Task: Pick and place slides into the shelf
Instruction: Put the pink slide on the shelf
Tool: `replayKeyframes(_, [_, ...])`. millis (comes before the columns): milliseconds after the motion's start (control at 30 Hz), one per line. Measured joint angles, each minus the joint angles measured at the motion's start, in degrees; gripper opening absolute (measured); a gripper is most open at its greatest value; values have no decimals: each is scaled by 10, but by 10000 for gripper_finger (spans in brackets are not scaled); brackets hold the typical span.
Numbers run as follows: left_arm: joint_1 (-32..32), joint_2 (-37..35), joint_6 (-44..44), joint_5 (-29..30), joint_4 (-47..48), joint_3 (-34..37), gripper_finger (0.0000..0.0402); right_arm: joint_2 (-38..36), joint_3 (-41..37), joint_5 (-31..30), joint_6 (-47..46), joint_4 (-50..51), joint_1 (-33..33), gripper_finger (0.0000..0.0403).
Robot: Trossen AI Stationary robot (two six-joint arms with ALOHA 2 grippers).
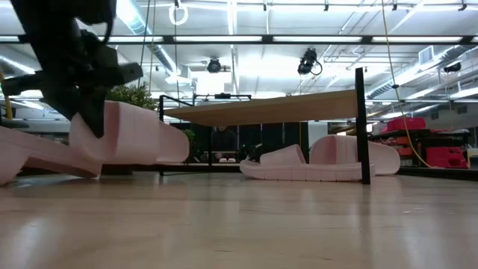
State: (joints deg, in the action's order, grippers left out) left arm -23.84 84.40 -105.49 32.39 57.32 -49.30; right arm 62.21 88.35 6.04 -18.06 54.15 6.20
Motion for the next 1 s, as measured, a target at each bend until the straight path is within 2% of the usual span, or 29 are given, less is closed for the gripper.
replayKeyframes(267, [22, 0, 29, -16, 29, 0, 42, 0, 0, 0, 0, 0, 0, 11])
replayKeyframes(633, [22, 0, -3, -16, 92, 0, 42, 0, 0, 0, 1, 0, 0, 12])
replayKeyframes(1000, [22, 0, -22, -15, 113, 0, 42, 0, 0, 0, 1, 0, 0, 11])
